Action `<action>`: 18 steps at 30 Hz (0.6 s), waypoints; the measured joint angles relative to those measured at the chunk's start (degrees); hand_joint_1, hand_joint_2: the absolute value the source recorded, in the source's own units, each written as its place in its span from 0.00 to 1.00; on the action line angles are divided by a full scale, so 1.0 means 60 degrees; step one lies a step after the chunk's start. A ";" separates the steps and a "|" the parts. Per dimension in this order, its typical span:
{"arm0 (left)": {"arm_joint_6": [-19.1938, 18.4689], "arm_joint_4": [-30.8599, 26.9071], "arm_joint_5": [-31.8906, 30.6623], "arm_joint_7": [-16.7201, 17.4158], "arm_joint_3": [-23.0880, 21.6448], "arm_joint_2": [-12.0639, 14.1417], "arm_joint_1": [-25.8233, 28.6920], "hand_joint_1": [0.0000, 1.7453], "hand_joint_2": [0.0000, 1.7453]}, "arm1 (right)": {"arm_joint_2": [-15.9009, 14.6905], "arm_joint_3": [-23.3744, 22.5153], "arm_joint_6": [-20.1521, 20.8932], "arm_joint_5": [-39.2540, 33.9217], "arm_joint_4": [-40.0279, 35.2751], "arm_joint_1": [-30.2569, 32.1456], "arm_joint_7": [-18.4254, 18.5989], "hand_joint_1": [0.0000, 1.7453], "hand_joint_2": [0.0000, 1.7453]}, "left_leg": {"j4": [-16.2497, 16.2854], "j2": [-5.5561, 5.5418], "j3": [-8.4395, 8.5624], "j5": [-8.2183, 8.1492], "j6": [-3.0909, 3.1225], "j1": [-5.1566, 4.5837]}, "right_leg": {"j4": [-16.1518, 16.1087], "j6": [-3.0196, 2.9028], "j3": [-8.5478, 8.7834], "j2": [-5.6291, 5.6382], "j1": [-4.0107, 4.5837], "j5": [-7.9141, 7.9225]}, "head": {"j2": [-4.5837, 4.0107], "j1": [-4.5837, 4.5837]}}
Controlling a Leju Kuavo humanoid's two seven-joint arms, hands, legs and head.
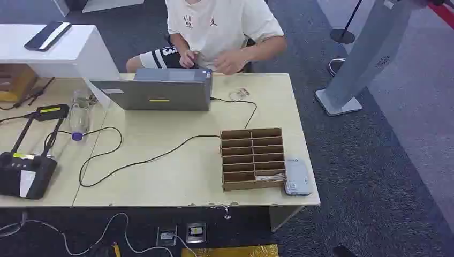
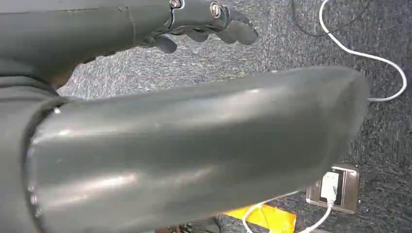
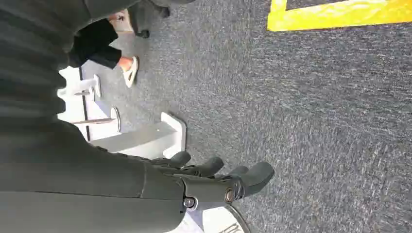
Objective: Pass the card to the sensor for recognition and then transmit it.
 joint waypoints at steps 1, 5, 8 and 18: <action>0.0000 0.0000 0.0004 -0.0004 -0.0036 0.0000 0.0000 0.00 0.00 | 0.0000 0.0000 0.0000 0.0000 0.0000 -0.0001 0.0000 0.00 1.00 | 0.0000 0.0000 0.0000 0.0000 0.0000 0.0000 | 0.0000 0.0000 0.0000 0.0000 0.0000 0.0000 | 0.0000 0.0000; 0.0015 0.0000 0.0011 -0.0004 -0.0051 0.0000 0.0000 0.00 0.00 | 0.0000 0.0004 0.0000 0.0000 0.0000 -0.0002 0.0000 0.00 1.00 | 0.0000 0.0000 0.0000 0.0000 0.0000 0.0000 | 0.0000 0.0000 0.0000 0.0000 0.0000 0.0000 | 0.0000 0.0000; 0.0015 0.0000 0.0033 -0.0004 -0.0055 0.0000 0.0000 0.00 0.00 | 0.0000 0.0004 0.0004 0.0000 0.0000 0.0000 0.0000 0.00 1.00 | 0.0000 0.0000 0.0000 0.0000 0.0000 0.0000 | 0.0000 0.0000 -0.0001 0.0000 0.0000 0.0000 | 0.0000 0.0000; -0.0004 0.0000 0.0062 -0.0004 -0.0091 0.0004 0.0000 0.00 0.00 | 0.0000 0.0004 0.0025 0.0000 0.0000 0.0001 0.0000 0.00 1.00 | 0.0000 0.0000 0.0000 0.0000 0.0000 0.0000 | 0.0000 0.0000 -0.0001 0.0000 0.0000 0.0000 | 0.0000 0.0000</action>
